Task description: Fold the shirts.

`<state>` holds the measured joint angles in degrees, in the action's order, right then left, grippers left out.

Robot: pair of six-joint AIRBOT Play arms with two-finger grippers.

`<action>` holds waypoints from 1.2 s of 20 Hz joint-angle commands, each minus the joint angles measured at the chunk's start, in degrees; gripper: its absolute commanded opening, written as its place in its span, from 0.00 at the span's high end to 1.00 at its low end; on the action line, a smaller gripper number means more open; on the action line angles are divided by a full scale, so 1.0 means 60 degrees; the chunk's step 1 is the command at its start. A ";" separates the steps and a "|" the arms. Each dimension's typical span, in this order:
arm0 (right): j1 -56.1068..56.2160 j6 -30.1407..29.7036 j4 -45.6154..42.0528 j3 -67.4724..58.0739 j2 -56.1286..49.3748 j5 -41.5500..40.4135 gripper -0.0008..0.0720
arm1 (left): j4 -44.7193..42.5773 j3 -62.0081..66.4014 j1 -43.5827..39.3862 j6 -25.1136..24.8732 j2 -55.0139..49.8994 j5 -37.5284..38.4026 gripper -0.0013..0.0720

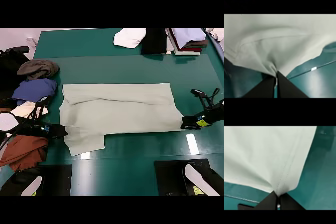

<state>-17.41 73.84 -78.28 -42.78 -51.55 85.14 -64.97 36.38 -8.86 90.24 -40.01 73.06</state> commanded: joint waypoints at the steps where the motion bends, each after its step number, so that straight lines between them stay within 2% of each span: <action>1: 0.0379 0.0408 -0.0484 -0.0317 0.0361 -0.0025 0.96 | -0.0492 0.0754 0.0007 -0.0044 -0.0197 -0.0295 0.95; 5: 0.0925 0.0525 -0.0481 -0.2142 -0.1242 -0.0302 0.96 | -0.0987 0.2339 0.0007 -0.0463 -0.2087 -0.1253 0.95; 12: 0.1122 0.0546 0.0091 -0.5512 -0.4656 -0.1195 0.96 | -0.1355 0.4849 0.0036 -0.0459 -0.5697 -0.3260 0.95; 18: 0.1093 0.0492 0.1319 -0.7096 -0.6411 -0.1279 0.96 | -0.1355 0.5337 0.0036 -0.0448 -0.6539 -0.3927 0.94; 19: 0.1089 0.0313 0.1497 -0.7224 -0.6550 -0.1311 0.85 | -0.1359 0.5337 0.0036 -0.0448 -0.6535 -0.3931 0.61; 20: 0.1093 0.0266 0.1661 -0.7340 -0.6655 -0.1410 0.61 | -0.1355 0.5337 0.0036 -0.0364 -0.6535 -0.3920 0.30; 22: 0.1002 0.0251 0.1898 -0.7624 -0.6772 -0.1446 0.42 | -0.1351 0.5377 0.0036 -0.0331 -0.6495 -0.3850 0.30; 24: 0.0787 -0.0007 0.1949 -0.7872 -0.6765 -0.1198 0.31 | -0.1351 0.5643 0.0036 -0.0335 -0.6477 -0.3457 0.30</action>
<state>-11.60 75.59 -68.93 -87.57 -91.00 77.10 -73.14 68.84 -8.71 87.90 -78.70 50.63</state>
